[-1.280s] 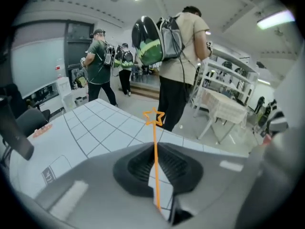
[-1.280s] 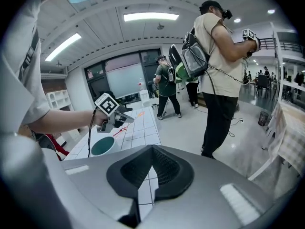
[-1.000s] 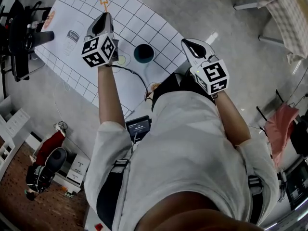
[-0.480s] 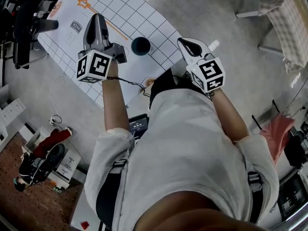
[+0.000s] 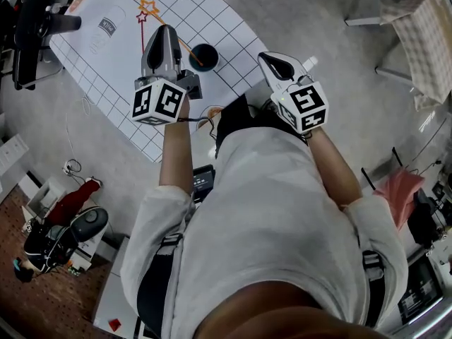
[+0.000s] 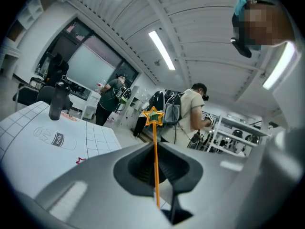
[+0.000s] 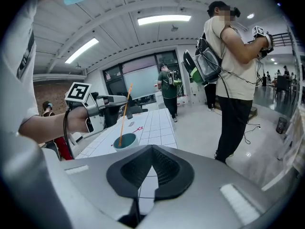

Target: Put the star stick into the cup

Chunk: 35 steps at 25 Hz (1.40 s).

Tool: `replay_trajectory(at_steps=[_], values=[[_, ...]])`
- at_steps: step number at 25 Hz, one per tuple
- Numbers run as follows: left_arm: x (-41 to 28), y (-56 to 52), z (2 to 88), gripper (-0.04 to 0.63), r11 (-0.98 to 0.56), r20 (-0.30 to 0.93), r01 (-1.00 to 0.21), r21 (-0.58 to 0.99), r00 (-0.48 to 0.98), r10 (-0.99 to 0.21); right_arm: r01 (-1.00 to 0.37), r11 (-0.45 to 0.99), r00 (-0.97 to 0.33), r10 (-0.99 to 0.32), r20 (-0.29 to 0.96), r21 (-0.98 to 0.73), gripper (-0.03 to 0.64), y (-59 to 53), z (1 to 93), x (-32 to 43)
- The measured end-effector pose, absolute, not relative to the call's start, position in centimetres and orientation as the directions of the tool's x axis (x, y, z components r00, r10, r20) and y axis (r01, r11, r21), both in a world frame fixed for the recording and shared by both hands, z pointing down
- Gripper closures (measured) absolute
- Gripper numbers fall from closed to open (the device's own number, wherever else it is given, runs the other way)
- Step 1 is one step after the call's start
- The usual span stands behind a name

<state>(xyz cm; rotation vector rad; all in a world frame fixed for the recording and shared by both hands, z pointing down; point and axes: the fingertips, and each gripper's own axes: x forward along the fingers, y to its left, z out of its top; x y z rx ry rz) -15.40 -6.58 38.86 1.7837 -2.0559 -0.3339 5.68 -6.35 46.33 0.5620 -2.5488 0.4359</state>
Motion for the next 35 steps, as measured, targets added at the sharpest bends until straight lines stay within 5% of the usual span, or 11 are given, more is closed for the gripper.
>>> replay_trajectory(at_steps=[11, 20, 25, 32, 35], values=[[-13.2, -4.6, 43.3, 0.577, 0.194, 0.249, -0.937, 0.289, -0.122, -0.961, -0.448, 0.868, -0.794, -0.275, 0.542, -0.214, 0.618, -4.7, 47.9, 5.9], [-10.7, -3.4, 46.9, 0.574, 0.168, 0.475, -0.976, 0.141, -0.082, -0.876, -0.431, 0.877, -0.811, -0.274, 0.516, -0.212, 0.618, -3.5, 47.1, 7.8], [-9.9, -2.0, 47.2, 0.373, 0.158, 0.552, -0.982, 0.100, -0.077, -0.830, -0.395, 0.896, -0.830, -0.254, 0.497, -0.201, 0.618, -2.2, 46.1, 9.3], [-6.3, 4.2, 42.9, 0.433, 0.292, 0.489, -0.954, 0.061, -0.227, -0.843, -0.291, 0.934, -0.878, -0.175, 0.446, -0.205, 0.618, 0.8, 43.7, 11.9], [-3.7, 8.3, 41.9, 0.574, 0.344, 0.480, -0.939, 0.017, -0.294, -0.827, -0.217, 0.951, -0.910, -0.116, 0.399, -0.220, 0.618, 3.3, 42.7, 12.3]])
